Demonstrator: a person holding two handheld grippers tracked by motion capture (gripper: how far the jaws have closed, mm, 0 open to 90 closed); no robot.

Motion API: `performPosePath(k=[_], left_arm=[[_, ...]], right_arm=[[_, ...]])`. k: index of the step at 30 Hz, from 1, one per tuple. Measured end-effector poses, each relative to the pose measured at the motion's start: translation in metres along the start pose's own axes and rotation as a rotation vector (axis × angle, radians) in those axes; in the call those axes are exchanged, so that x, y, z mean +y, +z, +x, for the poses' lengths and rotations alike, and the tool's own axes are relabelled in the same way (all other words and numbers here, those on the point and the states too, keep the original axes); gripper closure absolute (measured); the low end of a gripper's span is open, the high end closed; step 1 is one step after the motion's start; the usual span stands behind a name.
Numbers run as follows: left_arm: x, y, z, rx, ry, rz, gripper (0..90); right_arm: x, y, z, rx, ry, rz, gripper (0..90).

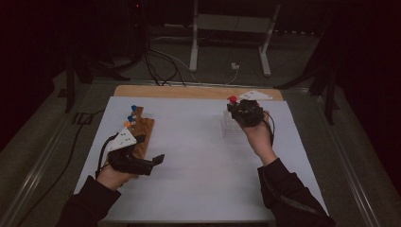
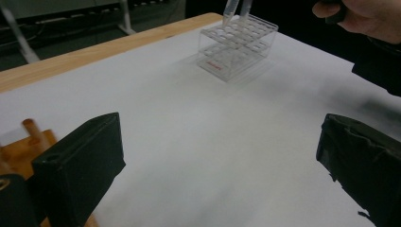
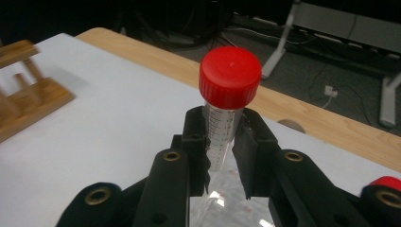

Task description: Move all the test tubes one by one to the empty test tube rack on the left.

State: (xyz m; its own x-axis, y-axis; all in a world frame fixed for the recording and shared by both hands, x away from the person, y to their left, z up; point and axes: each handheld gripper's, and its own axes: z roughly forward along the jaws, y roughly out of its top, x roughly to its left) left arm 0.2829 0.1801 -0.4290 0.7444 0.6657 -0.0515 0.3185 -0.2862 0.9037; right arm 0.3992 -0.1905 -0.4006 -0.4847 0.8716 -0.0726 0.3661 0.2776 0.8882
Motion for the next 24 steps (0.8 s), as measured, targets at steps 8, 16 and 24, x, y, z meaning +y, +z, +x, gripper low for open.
performPosePath(k=[8, 16, 24], left_arm=[[0.008, 0.012, -0.010, -0.046, 0.025, 0.011, 2.5], [0.018, 0.024, -0.020, -0.086, 0.049, 0.031, 2.5], [0.034, 0.039, -0.031, -0.117, 0.084, 0.033, 4.2]], right_arm=[[-0.013, -0.015, 0.023, 0.100, -0.055, 0.009, 74.3], [-0.034, -0.024, 0.042, 0.168, -0.081, 0.027, 74.3], [-0.058, -0.029, 0.061, 0.222, -0.109, 0.047, 74.3]])
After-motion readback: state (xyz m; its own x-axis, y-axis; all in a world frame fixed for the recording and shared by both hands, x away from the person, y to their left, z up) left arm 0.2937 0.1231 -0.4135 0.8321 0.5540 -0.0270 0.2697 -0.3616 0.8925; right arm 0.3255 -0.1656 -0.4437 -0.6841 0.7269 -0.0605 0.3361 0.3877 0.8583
